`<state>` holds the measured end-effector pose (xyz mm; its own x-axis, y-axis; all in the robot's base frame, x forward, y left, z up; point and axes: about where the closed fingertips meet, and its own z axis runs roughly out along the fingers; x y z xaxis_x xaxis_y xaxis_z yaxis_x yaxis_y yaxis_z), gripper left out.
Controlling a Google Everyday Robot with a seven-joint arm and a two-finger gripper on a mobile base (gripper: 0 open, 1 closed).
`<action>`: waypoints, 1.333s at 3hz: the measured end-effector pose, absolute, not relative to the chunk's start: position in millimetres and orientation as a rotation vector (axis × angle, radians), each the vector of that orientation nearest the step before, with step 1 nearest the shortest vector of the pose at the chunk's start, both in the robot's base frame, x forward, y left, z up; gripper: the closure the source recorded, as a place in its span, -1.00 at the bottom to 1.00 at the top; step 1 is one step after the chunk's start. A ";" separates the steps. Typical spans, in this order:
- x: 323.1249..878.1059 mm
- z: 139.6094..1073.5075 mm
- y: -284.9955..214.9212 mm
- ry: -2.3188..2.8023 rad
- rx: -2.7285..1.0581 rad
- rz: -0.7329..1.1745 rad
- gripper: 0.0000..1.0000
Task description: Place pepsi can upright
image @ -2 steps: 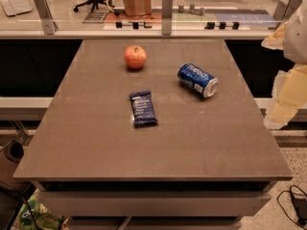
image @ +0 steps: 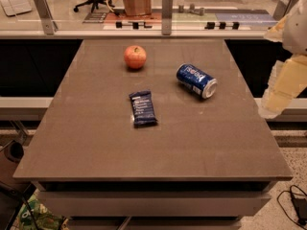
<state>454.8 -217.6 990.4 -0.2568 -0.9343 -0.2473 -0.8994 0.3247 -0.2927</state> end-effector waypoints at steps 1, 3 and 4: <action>482.0 997.5 -222.7 2.262 -1.525 -0.114 -1.00; 534.6 1000.5 -222.8 2.351 -1.268 0.081 -1.00; 553.1 993.4 -216.5 2.388 -1.154 0.181 -1.00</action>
Offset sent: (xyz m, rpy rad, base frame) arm 0.0874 -0.0122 0.0183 0.2134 0.0345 -0.2599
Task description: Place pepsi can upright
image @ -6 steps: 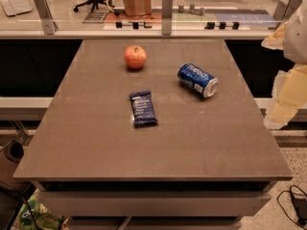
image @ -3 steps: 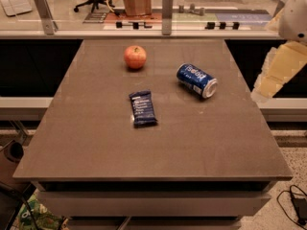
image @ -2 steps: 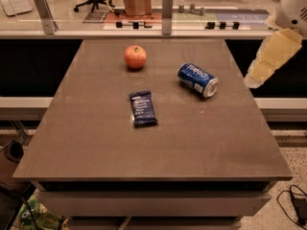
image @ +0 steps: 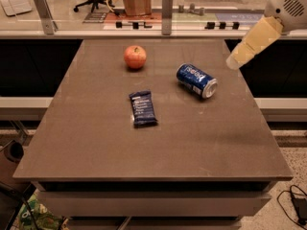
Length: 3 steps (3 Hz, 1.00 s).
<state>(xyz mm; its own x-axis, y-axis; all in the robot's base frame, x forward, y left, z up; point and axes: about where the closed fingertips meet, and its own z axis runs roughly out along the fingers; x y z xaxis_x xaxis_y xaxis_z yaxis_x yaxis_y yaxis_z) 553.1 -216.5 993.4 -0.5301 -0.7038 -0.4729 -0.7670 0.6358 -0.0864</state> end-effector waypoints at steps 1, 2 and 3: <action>568.2 985.1 -207.3 2.409 -1.087 0.241 -1.00; 585.2 977.5 -192.3 2.409 -1.062 0.275 -1.00; 597.3 974.0 -177.1 2.427 -1.062 0.269 -1.00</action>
Offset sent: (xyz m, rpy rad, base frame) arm 0.0491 0.0383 -0.0214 0.1101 0.0367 -0.0654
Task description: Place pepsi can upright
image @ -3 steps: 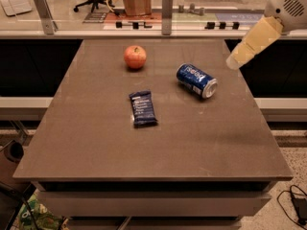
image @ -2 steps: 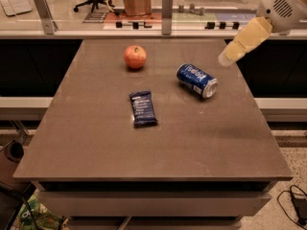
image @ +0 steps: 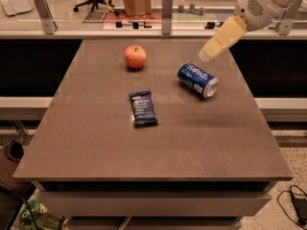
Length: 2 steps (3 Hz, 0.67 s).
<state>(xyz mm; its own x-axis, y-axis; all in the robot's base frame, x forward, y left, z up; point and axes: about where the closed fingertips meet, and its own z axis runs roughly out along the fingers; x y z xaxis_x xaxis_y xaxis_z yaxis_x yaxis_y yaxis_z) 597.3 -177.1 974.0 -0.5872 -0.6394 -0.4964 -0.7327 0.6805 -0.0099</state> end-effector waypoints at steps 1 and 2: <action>612.3 967.4 -159.7 2.489 -1.073 0.208 -1.00; 623.0 954.2 -148.1 2.553 -1.075 0.152 -1.00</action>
Offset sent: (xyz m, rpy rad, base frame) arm 0.0340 0.0389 -0.0323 -0.1979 0.1262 -0.0663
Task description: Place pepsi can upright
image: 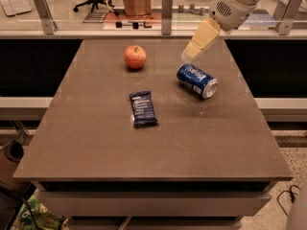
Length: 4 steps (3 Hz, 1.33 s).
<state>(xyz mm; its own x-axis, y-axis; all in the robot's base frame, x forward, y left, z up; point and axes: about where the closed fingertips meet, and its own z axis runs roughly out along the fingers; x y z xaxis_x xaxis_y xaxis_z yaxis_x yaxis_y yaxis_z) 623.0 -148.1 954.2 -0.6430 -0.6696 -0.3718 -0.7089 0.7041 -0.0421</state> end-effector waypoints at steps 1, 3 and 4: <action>623.4 933.8 -139.4 2.607 -1.076 0.138 -1.00; 616.3 892.2 -135.5 2.730 -1.122 0.126 -1.00; 617.6 886.3 -136.3 2.772 -1.151 0.096 -1.00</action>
Offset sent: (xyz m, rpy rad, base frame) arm -0.0136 0.0121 -0.0703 -0.0804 0.1865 -0.0189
